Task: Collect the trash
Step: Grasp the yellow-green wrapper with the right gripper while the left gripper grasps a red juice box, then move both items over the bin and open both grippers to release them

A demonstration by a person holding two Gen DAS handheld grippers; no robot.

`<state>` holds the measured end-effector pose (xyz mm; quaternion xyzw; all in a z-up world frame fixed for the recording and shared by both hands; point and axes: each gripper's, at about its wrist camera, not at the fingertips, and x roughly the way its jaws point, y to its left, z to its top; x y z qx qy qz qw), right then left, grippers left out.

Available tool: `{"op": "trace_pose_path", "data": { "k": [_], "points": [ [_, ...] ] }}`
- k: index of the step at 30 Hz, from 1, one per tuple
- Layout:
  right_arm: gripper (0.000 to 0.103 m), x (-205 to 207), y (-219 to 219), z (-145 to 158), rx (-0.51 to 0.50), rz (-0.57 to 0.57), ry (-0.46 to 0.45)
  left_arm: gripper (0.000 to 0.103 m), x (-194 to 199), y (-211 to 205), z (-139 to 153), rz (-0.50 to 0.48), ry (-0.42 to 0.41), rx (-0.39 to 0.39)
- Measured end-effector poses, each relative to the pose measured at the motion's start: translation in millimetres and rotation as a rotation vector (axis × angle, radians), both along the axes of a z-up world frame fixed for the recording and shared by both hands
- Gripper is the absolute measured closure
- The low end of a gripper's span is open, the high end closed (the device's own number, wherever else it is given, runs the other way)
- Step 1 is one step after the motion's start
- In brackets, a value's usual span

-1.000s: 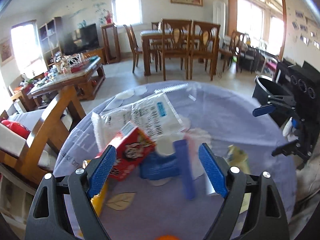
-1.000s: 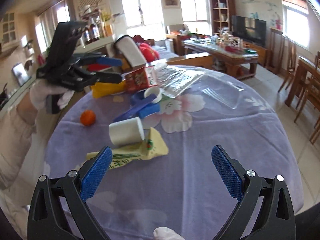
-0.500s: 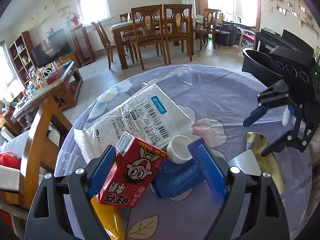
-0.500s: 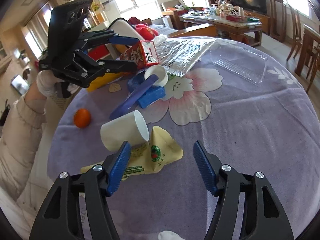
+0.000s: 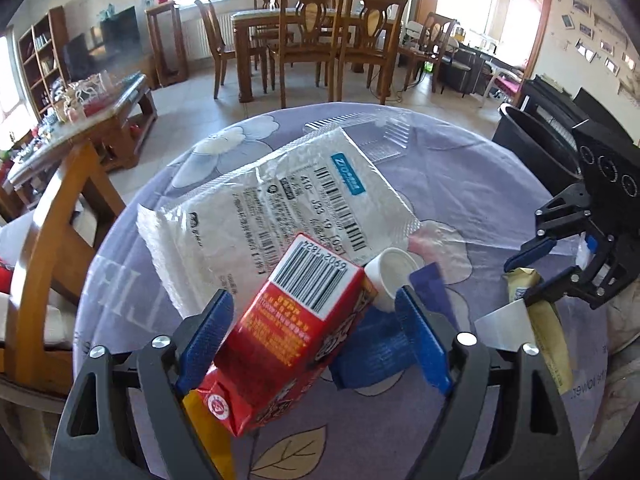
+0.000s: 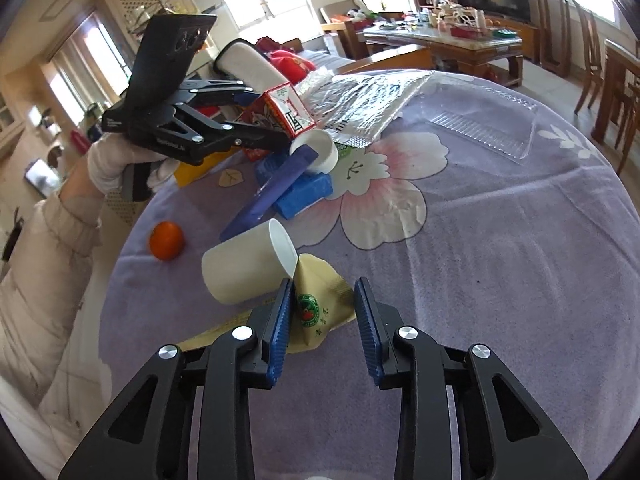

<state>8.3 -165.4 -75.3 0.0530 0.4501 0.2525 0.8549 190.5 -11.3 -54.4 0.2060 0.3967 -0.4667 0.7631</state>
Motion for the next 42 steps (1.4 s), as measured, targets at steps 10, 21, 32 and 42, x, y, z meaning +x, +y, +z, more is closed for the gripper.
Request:
{"op": "trace_pose_path", "data": {
  "k": [10, 21, 32, 42],
  "points": [
    [0.078, -6, -25, 15, 0.015, -0.060, -0.040, 0.070, -26, -4, 26, 0.048, -0.026, -0.084],
    [0.078, -56, -110, 59, -0.003, -0.185, -0.146, 0.070, -95, -61, 90, 0.023, -0.075, -0.320],
    [0.078, -161, -296, 92, -0.160, -0.576, -0.224, 0.070, -163, -268, 88, -0.245, 0.040, -0.428],
    [0.078, -195, -453, 44, -0.348, -0.798, -0.007, 0.070, -215, -444, 27, -0.370, 0.186, -0.363]
  ]
}}
